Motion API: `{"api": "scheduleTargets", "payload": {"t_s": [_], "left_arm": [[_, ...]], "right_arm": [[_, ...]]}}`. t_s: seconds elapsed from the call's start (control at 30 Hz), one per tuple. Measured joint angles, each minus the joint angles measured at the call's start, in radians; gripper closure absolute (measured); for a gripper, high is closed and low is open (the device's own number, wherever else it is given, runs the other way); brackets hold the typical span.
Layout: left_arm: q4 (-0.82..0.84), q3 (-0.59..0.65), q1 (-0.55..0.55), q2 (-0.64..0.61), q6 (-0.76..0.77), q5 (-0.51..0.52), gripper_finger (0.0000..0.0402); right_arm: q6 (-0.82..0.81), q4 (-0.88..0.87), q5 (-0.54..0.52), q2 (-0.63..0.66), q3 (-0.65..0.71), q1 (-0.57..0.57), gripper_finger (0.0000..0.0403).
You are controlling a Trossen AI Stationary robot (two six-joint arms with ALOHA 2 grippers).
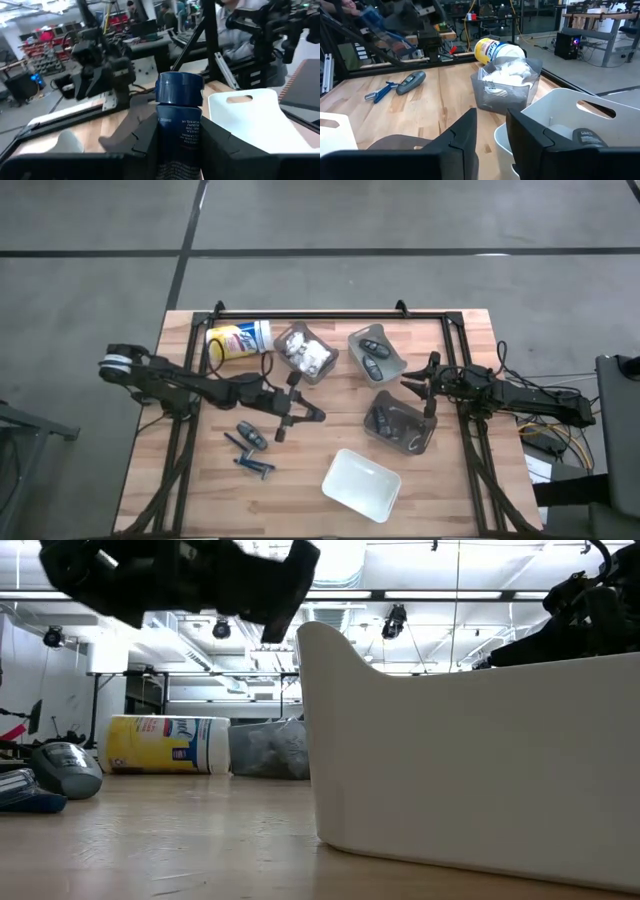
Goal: Pick & Place Travel size toiletries
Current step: Put the blue shave cream into the bottom black bin
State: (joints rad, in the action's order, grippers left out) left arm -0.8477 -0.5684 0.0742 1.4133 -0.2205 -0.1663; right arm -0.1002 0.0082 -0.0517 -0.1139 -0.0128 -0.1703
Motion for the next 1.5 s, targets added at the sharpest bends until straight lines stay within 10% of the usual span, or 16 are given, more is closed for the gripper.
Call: {"api": "scheduleTargets", "payload": {"t_s": [1.5], "left_arm": [[0.194,-1.085,0.003,0.863,-0.23,-0.156,0.0294]], "right_arm": [[0.002,0.0,0.0,-0.001,0.0,0.0,0.0212]]}}
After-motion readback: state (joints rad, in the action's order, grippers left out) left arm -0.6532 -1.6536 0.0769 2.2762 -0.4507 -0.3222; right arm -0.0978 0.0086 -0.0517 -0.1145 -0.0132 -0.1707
